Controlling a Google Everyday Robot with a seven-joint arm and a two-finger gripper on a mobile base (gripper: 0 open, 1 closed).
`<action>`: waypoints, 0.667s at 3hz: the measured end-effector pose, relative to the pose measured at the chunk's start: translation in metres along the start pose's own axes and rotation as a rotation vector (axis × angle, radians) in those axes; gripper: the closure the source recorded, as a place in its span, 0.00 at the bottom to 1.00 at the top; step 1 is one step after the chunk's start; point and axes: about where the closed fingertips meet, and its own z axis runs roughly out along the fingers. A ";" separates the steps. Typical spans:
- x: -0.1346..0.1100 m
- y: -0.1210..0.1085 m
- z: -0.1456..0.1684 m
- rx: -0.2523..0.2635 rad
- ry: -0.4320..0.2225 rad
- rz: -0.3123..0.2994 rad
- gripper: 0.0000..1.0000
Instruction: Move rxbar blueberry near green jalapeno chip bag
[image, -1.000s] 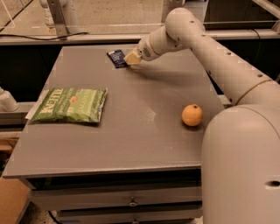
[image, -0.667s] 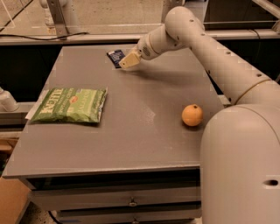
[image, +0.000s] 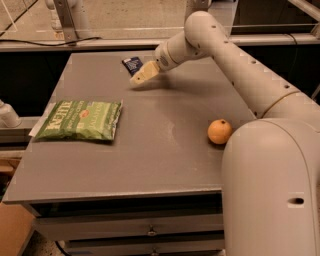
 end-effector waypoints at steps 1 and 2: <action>0.001 0.000 0.004 -0.001 -0.001 -0.006 0.13; 0.003 0.000 0.008 -0.001 -0.003 -0.008 0.36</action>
Offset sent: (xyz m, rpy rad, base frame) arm 0.0048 -0.0014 -0.0055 0.0017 -0.0175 -0.0024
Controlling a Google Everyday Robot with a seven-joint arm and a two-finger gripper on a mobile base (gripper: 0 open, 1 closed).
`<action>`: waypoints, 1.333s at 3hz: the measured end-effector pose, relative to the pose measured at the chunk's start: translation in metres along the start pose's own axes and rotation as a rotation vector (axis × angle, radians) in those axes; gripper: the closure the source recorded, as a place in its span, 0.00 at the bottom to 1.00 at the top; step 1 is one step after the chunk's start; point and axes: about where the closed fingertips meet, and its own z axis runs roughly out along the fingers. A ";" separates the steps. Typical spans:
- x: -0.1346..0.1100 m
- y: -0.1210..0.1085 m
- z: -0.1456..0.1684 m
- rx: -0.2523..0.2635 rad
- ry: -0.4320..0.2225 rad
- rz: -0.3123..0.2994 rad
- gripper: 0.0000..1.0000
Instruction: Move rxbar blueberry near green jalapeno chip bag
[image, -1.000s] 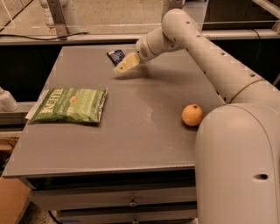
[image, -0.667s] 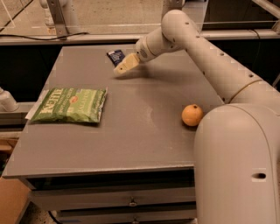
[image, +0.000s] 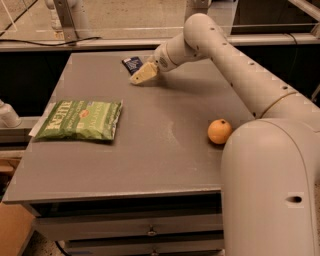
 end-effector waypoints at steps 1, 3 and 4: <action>0.002 0.001 0.003 -0.002 0.001 0.001 0.60; -0.001 0.000 0.000 -0.001 0.001 0.001 1.00; -0.003 0.000 -0.001 -0.001 0.001 0.001 1.00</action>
Offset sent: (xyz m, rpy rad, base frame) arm 0.0015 -0.0074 0.0027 -0.0019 -0.0139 -0.0119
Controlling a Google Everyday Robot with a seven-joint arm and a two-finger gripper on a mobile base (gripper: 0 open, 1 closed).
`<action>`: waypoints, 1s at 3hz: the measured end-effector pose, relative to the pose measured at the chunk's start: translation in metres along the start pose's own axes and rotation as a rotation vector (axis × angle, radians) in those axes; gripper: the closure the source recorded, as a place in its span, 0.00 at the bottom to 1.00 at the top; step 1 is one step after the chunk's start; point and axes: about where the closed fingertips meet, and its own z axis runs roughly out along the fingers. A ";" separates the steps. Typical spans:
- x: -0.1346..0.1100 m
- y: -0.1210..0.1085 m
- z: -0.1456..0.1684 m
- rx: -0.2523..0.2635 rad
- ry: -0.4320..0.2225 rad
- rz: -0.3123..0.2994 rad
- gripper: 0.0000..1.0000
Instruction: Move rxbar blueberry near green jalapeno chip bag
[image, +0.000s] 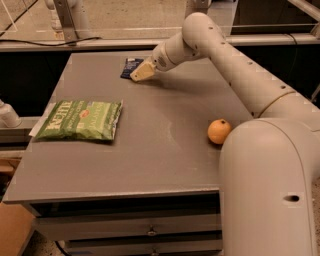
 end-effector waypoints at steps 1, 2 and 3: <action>0.000 0.000 0.000 0.000 0.000 0.000 1.00; 0.000 0.000 0.000 0.000 0.000 0.000 1.00; 0.000 0.000 0.000 0.000 0.000 -0.001 1.00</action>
Offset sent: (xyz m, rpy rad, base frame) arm -0.0126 0.0046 0.0760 0.0369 -0.1758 0.0405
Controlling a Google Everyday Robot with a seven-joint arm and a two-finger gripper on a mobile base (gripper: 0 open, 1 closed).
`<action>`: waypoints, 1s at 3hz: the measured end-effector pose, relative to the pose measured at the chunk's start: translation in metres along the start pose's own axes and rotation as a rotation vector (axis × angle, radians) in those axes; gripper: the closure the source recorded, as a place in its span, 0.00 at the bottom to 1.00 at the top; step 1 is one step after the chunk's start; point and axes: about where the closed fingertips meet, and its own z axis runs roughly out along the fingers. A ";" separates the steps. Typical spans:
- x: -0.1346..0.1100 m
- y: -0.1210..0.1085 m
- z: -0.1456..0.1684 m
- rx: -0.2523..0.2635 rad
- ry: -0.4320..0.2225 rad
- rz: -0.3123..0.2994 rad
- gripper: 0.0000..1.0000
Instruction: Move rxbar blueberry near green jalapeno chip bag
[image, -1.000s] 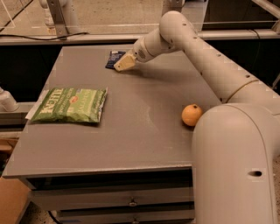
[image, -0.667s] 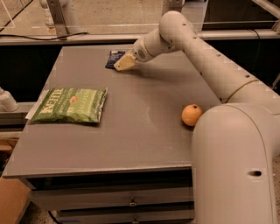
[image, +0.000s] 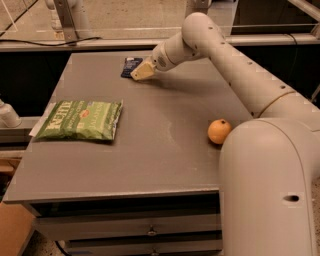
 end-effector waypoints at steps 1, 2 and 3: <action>0.000 0.000 0.000 0.000 0.000 0.000 1.00; 0.000 0.000 0.000 0.000 0.000 0.000 1.00; 0.000 0.000 0.000 0.000 0.000 -0.001 1.00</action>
Offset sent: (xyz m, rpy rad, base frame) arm -0.0021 -0.0183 0.1767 0.0283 -0.4246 -0.0062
